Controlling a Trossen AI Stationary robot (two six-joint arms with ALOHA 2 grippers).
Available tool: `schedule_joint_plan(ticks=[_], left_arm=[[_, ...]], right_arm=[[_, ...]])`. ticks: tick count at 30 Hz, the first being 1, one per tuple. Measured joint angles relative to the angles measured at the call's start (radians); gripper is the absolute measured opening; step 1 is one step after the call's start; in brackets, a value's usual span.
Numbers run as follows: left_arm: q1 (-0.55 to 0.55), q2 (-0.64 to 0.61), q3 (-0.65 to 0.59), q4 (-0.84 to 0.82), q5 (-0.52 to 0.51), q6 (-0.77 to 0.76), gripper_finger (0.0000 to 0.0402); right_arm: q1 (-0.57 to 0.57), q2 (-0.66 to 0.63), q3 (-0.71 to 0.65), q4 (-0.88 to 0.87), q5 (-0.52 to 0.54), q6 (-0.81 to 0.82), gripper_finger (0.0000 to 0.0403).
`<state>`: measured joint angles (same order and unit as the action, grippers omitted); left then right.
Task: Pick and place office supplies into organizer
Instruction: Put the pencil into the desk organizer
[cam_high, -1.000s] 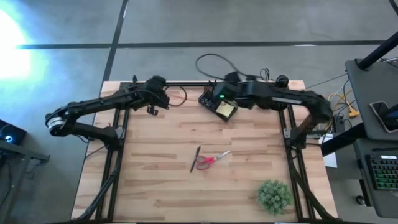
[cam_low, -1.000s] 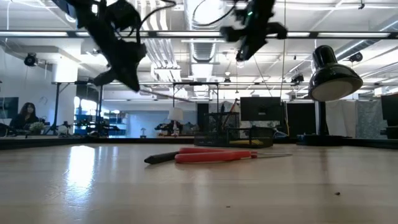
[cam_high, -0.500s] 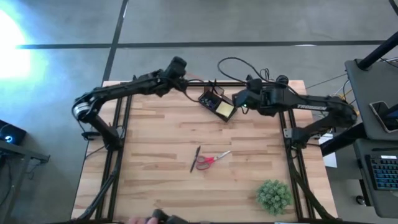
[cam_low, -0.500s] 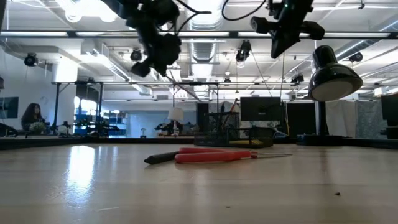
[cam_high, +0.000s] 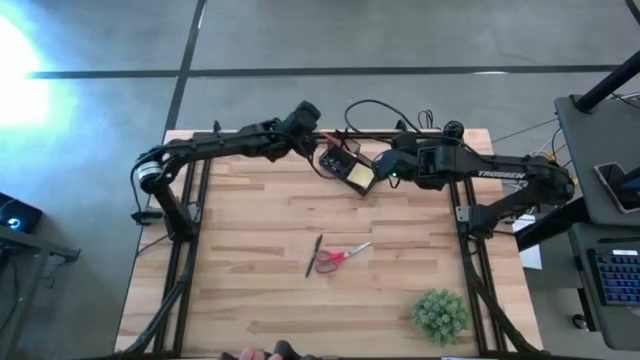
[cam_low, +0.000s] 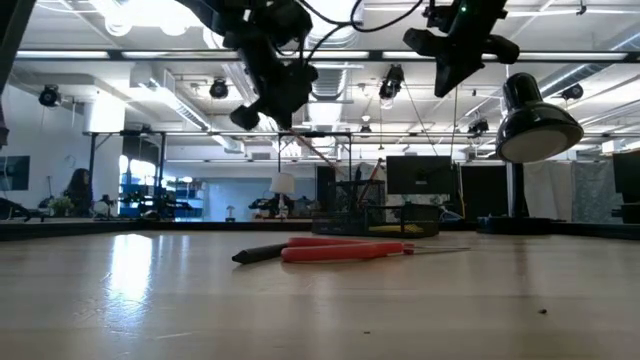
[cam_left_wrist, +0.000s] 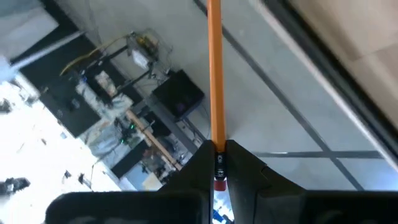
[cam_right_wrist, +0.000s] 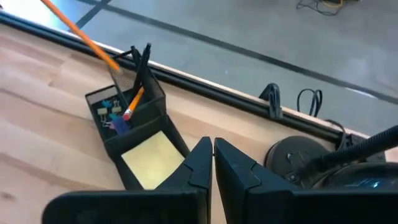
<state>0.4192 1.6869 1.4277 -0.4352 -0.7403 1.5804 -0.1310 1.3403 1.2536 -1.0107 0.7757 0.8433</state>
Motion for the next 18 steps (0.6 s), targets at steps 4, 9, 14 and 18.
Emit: schedule_joint_plan(ticks=[4,9,14,18], left_arm=[[-0.011,0.054,-0.003,0.01,-0.008,0.006,0.0006],[-0.012,0.109,0.006,0.028,-0.028,0.015,0.0007],[-0.029,0.136,0.056,0.031,-0.024,0.03,0.0008],[-0.044,0.154,0.086,0.032,-0.006,0.03,0.0008]], right_arm=[[0.0,-0.001,0.007,-0.002,-0.019,-0.036,0.0011],[0.0,-0.002,0.008,-0.003,-0.035,-0.052,0.0011],[0.001,-0.002,0.005,-0.006,-0.075,-0.078,0.0011],[0.0,-0.002,0.003,-0.006,-0.075,-0.085,0.0011]])
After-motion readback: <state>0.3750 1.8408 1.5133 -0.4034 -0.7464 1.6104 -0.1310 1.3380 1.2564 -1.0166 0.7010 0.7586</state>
